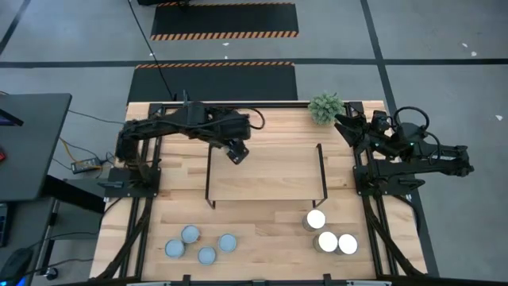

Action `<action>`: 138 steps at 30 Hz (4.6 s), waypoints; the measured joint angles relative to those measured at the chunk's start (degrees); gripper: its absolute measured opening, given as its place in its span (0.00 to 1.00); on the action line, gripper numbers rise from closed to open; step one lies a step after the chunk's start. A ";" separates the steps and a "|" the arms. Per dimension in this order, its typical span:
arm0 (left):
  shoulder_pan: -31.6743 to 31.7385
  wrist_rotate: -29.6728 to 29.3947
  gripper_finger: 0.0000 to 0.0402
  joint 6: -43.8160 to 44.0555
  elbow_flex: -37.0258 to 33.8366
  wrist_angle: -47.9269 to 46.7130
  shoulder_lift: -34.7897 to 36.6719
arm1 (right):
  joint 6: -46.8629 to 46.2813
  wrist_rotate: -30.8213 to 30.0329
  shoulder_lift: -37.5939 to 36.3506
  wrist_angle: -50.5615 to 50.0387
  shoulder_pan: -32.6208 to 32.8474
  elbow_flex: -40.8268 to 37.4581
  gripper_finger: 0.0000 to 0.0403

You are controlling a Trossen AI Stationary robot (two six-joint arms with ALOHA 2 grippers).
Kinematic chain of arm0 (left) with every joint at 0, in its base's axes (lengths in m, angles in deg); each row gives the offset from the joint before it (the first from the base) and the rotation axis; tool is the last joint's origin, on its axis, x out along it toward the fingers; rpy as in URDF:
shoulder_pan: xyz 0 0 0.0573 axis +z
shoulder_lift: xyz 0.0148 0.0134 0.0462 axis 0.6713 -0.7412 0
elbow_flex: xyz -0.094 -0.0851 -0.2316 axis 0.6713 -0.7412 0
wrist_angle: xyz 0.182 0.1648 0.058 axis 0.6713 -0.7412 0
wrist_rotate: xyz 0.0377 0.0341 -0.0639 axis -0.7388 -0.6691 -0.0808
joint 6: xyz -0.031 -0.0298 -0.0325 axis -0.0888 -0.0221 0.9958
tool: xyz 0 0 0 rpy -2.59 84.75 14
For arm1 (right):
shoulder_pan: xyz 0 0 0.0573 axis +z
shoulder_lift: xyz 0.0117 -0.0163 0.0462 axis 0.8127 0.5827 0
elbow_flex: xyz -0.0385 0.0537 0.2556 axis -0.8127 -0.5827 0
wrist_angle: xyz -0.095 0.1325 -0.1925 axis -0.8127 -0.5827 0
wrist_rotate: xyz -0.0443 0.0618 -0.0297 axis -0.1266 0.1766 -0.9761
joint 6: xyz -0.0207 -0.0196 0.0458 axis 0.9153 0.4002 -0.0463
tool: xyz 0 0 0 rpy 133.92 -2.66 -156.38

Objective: Pick and place cans onto a shelf
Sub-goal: Put the canned carrots on the shelf, then put the canned peas on the shelf

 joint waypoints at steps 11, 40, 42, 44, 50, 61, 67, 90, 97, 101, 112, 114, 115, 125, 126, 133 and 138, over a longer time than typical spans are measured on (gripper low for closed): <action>1.53 2.04 0.80 8.95 -25.44 13.89 20.39 | 0.63 0.02 0.00 0.55 0.00 0.00 0.86; -0.30 5.71 0.81 9.49 -26.95 14.25 11.83 | 0.50 0.02 0.26 0.67 -0.02 -0.02 0.86; -0.30 5.70 0.82 7.99 -26.93 15.40 11.56 | 0.57 0.03 0.26 0.55 0.00 -0.02 0.86; -0.30 5.73 0.86 7.45 -26.95 15.47 11.35 | 0.55 0.02 0.26 0.66 -0.02 -0.02 0.86; -0.12 5.73 0.98 5.71 -26.93 15.89 10.89 | 0.51 0.02 0.26 0.63 -0.02 -0.02 0.86; 0.61 2.30 0.97 4.93 -26.93 15.21 10.89 | 0.83 0.03 0.26 0.63 -0.02 -0.02 0.86; 0.62 -0.33 0.97 3.58 -26.93 14.75 10.89 | 0.81 0.03 0.26 0.62 -0.02 -0.02 0.86; 0.21 -6.24 0.97 -4.12 -20.79 18.20 10.96 | 0.83 0.03 0.26 0.63 -0.02 -0.02 0.86; -4.83 6.86 0.97 -13.94 -16.13 29.97 11.05 | 0.92 0.82 0.26 0.61 -0.02 -0.02 0.86; -8.59 12.74 0.97 -12.86 -16.13 34.80 10.98 | 1.10 5.32 1.30 -0.68 0.00 2.57 0.86; -17.07 3.88 0.97 -4.46 -16.17 31.55 10.98 | 3.84 21.00 14.63 -23.09 2.13 19.01 0.86; -18.18 2.75 0.95 -4.41 -16.17 30.66 10.98 | 2.99 22.51 17.03 -25.04 3.23 21.39 0.86; -18.62 2.02 0.94 -4.48 -16.17 30.32 10.98 | 2.26 23.08 18.15 -25.71 3.91 22.54 0.86; -23.02 -0.87 0.81 -8.17 -17.07 28.74 11.42 | -4.59 22.10 26.74 -26.94 15.06 27.79 0.86; -24.03 -0.77 0.80 -7.94 -17.51 28.80 11.42 | -5.70 21.34 27.58 -26.91 16.59 28.23 0.86; -30.80 -2.24 0.72 -3.95 -20.84 30.43 11.40 | -11.65 13.18 35.26 -27.77 29.00 32.35 0.86; -35.45 -9.22 0.69 -1.41 -22.53 30.97 11.40 | -18.53 8.82 41.50 -34.08 36.93 35.31 0.86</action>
